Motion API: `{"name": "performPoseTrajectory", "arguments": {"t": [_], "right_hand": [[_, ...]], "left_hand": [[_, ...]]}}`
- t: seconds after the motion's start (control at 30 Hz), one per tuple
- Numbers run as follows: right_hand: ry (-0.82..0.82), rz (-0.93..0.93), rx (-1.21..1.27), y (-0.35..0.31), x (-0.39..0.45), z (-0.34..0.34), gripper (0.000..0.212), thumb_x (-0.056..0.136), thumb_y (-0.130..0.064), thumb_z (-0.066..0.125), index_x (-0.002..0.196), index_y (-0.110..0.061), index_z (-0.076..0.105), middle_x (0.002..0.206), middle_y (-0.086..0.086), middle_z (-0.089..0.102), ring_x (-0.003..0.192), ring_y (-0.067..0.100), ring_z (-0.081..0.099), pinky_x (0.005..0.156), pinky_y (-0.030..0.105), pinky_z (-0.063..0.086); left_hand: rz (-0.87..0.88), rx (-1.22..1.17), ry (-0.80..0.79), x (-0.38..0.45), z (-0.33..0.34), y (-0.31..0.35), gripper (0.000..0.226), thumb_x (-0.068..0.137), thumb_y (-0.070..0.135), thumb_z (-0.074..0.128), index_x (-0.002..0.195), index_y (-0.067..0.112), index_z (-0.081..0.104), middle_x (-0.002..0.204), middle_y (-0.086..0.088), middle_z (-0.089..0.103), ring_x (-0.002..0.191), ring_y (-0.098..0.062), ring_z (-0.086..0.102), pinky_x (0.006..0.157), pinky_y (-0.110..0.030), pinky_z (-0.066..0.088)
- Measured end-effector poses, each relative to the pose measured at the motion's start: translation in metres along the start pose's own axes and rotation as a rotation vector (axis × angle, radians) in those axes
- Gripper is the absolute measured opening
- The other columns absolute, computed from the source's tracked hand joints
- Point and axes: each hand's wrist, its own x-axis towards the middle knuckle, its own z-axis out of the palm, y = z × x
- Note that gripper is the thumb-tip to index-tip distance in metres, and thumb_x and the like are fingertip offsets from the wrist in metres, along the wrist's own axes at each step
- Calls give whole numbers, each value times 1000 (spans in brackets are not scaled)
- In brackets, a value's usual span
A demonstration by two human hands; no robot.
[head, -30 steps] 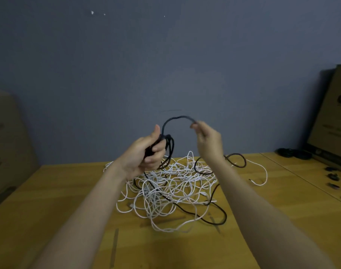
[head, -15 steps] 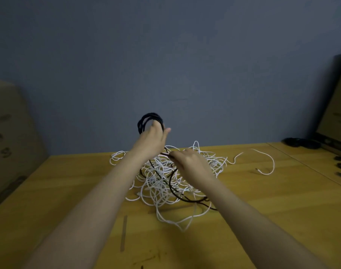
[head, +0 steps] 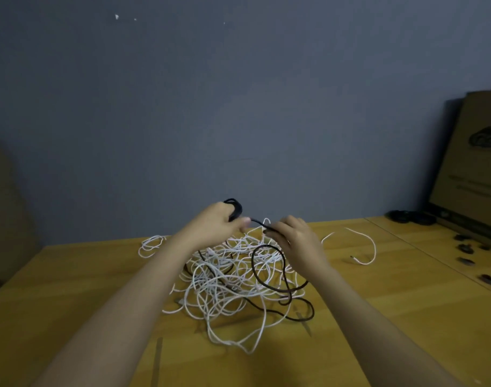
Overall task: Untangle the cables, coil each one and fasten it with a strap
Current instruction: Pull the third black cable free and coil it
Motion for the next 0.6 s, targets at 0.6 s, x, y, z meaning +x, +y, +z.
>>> {"name": "performPoseTrajectory", "arguments": {"t": [0.6], "right_hand": [[67, 488, 215, 28, 1, 5, 24, 98, -20, 49, 112, -18, 69, 88, 2, 71, 64, 18, 57, 54, 30, 42]], "left_hand": [[-385, -683, 803, 15, -5, -13, 28, 98, 32, 49, 76, 21, 62, 61, 1, 46, 49, -15, 42, 55, -27, 33]]}}
